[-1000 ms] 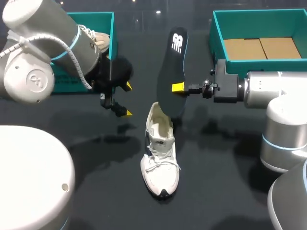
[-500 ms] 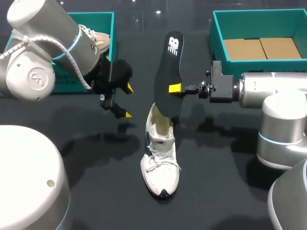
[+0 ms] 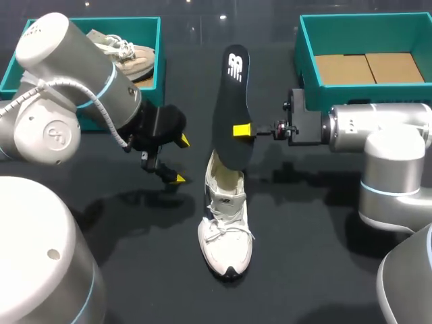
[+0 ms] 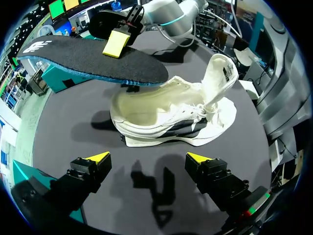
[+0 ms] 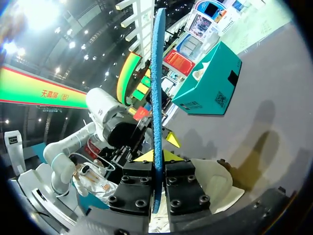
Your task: Take the shoe out of the shoebox, open the shoe tongue, remove and reinsert the insole, then place the shoe into the shoebox
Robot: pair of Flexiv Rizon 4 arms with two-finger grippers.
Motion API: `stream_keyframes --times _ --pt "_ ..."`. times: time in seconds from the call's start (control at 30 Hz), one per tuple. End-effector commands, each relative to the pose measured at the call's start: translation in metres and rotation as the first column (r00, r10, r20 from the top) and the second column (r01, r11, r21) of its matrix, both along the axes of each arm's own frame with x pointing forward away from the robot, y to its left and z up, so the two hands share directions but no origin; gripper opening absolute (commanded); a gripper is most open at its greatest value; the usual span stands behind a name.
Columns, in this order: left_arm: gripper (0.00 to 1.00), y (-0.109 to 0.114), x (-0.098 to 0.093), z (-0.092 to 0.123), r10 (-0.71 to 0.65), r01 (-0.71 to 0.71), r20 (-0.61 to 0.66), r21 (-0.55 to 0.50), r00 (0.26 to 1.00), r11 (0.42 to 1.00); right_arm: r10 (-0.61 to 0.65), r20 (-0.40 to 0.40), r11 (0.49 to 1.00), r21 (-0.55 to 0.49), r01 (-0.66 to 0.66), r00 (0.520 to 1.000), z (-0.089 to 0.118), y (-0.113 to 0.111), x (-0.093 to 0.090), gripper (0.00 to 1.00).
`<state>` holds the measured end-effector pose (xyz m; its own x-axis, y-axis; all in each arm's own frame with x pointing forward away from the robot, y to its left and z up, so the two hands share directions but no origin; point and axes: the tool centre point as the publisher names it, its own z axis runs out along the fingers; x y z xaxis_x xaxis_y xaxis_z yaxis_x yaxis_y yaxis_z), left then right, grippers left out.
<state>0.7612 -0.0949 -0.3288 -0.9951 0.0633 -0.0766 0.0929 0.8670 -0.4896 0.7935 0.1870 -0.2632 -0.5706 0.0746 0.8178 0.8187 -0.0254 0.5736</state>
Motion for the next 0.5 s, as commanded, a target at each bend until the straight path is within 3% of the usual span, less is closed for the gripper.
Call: stream_keyframes --times 0.03,0.3,0.5 --pt "1.00 0.001 -0.001 0.001 0.000 0.000 0.002 0.003 1.000 1.000 0.002 -0.001 1.000 -0.002 -0.002 1.000 -0.001 0.003 0.001 0.00" --pt "1.00 0.000 0.002 -0.022 0.010 -0.010 0.003 -0.004 1.000 1.000 -0.005 0.038 1.000 -0.025 0.005 0.999 -0.011 0.010 0.001 0.00" --pt "1.00 -0.007 -0.001 -0.026 -0.032 0.032 0.000 -0.004 0.999 0.999 -0.003 0.063 1.000 -0.008 0.003 0.998 -0.015 0.012 0.001 0.00"
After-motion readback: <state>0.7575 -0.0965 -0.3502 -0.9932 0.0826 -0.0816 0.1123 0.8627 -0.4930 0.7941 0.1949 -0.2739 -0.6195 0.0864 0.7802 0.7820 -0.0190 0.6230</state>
